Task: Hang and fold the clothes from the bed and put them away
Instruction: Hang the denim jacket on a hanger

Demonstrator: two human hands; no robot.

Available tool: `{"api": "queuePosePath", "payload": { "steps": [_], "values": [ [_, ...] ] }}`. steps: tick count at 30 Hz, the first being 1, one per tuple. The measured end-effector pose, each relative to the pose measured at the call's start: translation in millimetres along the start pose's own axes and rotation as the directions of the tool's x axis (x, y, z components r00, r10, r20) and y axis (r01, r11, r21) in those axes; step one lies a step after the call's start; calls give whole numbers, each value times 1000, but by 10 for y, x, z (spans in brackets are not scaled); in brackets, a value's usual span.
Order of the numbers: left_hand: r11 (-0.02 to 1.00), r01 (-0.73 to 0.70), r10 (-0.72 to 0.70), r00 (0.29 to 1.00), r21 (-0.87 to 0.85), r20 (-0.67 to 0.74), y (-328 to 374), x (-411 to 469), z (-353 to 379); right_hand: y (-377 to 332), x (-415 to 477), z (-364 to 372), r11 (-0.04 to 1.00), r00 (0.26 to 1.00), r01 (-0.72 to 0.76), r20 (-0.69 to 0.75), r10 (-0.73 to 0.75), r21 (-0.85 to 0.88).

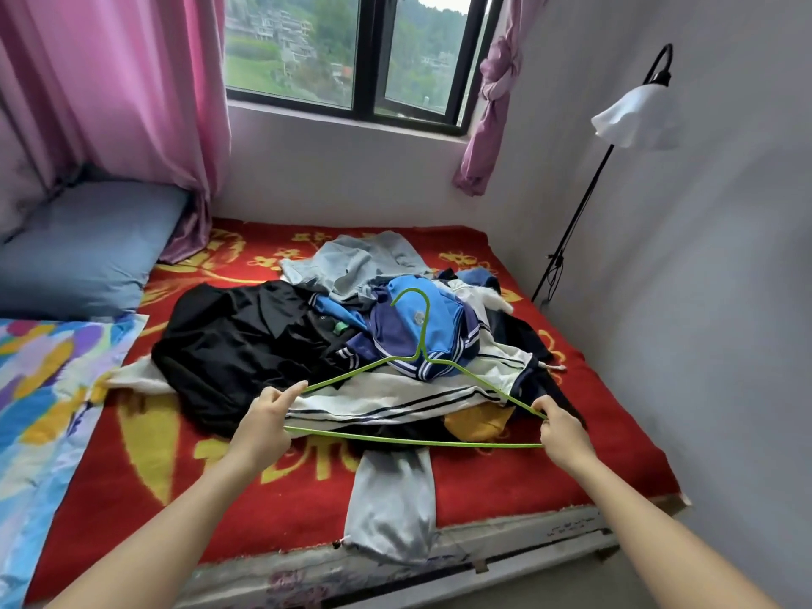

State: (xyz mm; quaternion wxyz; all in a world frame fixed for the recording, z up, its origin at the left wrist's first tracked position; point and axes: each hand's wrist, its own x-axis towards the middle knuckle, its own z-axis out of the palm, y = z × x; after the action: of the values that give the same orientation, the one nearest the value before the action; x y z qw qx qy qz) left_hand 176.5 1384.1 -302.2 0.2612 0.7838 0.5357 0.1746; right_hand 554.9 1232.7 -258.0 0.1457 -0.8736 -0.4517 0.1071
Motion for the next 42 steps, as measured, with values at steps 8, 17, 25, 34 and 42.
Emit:
{"api": "queuePosePath", "payload": {
  "steps": [8,17,25,34,42],
  "values": [
    [994,71,-71,997,89,-7,279,911,531,331,1281,110,999,994,19,112,-16,-27],
    [943,156,-202,971,293,131,652,1766,1141,460,2553,500,989,884,-4,462,72,-146],
    [931,276,-309,945,240,111,487,1943,1288,-67,3006,1064,981,802,178,590,-95,-83],
    [849,396,-455,885,349,103,-21,2213,1068,-893,3331,1432,936,760,349,598,-257,-41],
    [840,485,-521,846,242,113,-624,2885,1052,-1634,3939,1752,906,787,416,529,-317,-76]
  ]
}}
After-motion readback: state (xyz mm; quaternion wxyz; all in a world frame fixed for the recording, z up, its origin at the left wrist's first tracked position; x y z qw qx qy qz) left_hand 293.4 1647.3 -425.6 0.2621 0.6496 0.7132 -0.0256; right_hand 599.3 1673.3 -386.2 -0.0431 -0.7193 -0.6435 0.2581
